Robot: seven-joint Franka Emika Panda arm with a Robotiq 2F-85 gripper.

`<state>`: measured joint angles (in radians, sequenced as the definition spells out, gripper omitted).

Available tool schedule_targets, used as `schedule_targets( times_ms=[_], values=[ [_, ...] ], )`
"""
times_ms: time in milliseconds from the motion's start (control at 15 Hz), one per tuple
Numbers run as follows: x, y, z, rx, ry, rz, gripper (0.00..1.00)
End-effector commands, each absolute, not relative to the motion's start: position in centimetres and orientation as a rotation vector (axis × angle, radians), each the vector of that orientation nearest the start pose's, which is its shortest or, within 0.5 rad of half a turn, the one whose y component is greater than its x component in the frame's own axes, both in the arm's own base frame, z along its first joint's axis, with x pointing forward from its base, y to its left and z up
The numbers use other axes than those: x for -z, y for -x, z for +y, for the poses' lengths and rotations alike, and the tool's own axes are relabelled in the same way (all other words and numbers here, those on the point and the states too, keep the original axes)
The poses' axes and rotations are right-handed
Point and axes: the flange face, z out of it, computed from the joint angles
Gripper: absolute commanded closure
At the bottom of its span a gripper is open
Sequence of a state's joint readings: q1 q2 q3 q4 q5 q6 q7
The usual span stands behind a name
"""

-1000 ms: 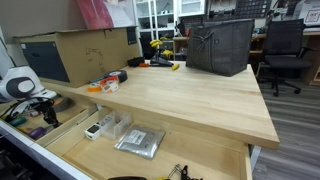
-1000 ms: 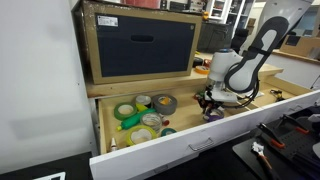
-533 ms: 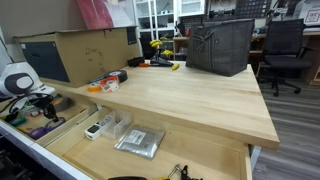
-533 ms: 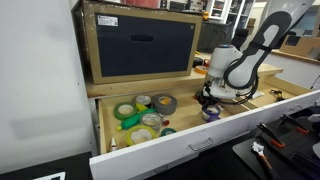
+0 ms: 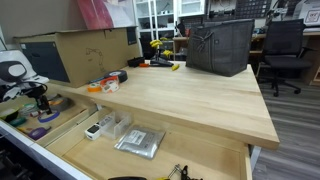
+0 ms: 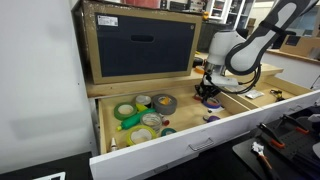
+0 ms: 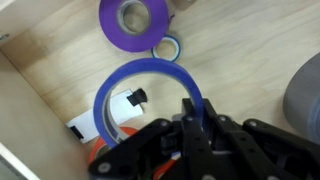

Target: Take the white tape and blue tape out of the drawer

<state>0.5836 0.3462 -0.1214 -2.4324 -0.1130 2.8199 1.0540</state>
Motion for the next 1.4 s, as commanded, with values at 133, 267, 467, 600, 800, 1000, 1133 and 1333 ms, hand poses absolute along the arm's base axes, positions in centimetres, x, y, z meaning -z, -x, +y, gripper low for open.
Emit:
schedule_targets(
  times_ms=[133, 267, 467, 600, 800, 1000, 1133, 1333],
  values=[
    [-22.3, -44.4, 19.0, 0.074, 3.139, 0.74, 0.97],
    [-23.7, -45.3, 17.3, 0.062, 3.158, 0.769, 0.97],
    [-25.5, -46.6, 14.7, 0.05, 3.179, 0.795, 0.97],
    [-26.5, -47.3, 13.4, 0.047, 3.184, 0.816, 0.97],
    [-27.7, -48.5, 11.6, 0.046, 3.163, 0.867, 0.97],
    [-28.8, -50.0, 9.6, 0.048, 3.121, 0.923, 0.97],
    [-29.5, -51.0, 8.5, 0.059, 3.087, 0.951, 0.97],
    [-30.6, -52.4, 7.4, 0.069, 3.024, 0.985, 0.97]
  ],
)
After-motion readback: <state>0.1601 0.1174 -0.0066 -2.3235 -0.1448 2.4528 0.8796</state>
